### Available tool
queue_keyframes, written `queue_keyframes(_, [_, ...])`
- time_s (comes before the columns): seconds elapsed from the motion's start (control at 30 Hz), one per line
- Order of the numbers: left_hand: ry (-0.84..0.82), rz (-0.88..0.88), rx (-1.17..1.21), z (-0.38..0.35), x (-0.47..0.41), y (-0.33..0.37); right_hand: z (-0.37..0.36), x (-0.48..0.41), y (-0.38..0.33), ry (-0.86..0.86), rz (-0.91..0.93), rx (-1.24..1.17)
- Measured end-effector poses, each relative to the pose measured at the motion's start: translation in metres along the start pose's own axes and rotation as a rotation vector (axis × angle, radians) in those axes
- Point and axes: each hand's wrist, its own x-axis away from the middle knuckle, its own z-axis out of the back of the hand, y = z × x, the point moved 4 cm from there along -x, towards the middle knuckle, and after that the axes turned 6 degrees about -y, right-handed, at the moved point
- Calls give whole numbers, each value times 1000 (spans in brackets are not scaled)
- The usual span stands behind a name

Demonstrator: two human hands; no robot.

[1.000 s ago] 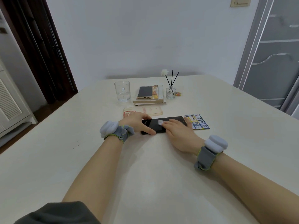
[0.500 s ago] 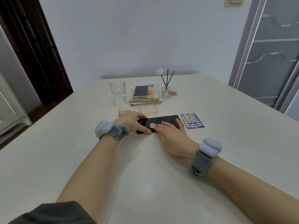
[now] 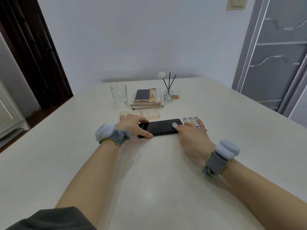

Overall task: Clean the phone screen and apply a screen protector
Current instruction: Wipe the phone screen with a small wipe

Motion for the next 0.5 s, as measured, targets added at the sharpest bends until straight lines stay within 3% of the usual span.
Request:
queue_keyframes(0.27, [3, 7, -37, 1, 2, 2, 3, -2, 4, -70, -101, -10])
queue_keyframes(0.5, [-18, -7, -13, 2, 3, 3, 2, -32, 8, -38, -65, -149])
